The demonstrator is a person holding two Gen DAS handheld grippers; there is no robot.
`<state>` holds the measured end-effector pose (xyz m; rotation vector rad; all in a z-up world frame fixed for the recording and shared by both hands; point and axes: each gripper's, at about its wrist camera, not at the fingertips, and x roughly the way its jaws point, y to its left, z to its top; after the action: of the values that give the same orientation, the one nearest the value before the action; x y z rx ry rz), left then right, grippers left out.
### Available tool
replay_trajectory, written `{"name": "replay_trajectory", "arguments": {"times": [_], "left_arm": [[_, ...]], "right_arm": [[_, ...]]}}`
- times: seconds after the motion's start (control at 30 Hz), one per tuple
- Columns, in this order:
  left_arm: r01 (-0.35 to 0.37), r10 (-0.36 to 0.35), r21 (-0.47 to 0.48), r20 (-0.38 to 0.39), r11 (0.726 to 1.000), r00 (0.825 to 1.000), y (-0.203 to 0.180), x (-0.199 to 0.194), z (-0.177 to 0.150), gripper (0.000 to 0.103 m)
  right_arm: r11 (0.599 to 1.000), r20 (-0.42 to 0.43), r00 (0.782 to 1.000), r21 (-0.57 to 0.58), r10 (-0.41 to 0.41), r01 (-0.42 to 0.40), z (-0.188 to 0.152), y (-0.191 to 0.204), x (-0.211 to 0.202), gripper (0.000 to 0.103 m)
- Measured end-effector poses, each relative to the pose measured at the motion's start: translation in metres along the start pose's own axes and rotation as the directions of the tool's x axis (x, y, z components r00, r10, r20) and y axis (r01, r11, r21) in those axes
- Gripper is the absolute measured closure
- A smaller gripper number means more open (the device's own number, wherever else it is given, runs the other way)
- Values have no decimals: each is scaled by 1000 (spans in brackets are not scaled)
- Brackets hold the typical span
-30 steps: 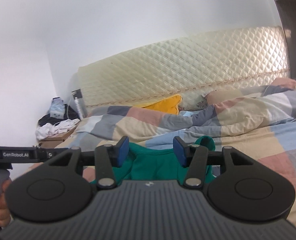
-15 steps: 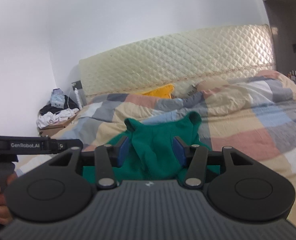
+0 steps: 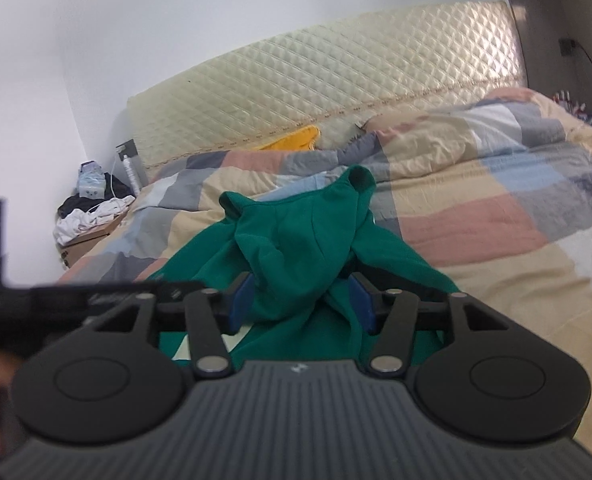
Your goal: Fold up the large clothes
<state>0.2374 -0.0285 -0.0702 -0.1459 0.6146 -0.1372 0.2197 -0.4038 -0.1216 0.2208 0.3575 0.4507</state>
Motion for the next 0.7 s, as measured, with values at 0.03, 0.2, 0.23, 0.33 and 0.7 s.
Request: {"name": "replay_trajectory", "arguments": {"times": [0.03,0.2,0.23,0.33,0.7], "left_arm": [[-1,1,7,-9,1000,1000,0,10,6,27],[37,-38,-17,-82,999,996,-3,71,38,26],[40,-40,-9,-99,999,994,-6,84,42,26],[26,-24,13,-147,1000,989,-17,123,49,26],[-145,176,121,-310,982,934,-25,232,98,96]], "right_arm": [[1000,-3,1000,5,-8,8,-1,-4,4,33],[990,-64,993,100,-95,101,-6,-32,34,21],[985,-84,990,122,-112,122,-7,-39,42,21],[979,-114,984,141,-134,149,-9,-48,62,21],[977,-182,975,146,-128,155,-17,-57,95,21]]}}
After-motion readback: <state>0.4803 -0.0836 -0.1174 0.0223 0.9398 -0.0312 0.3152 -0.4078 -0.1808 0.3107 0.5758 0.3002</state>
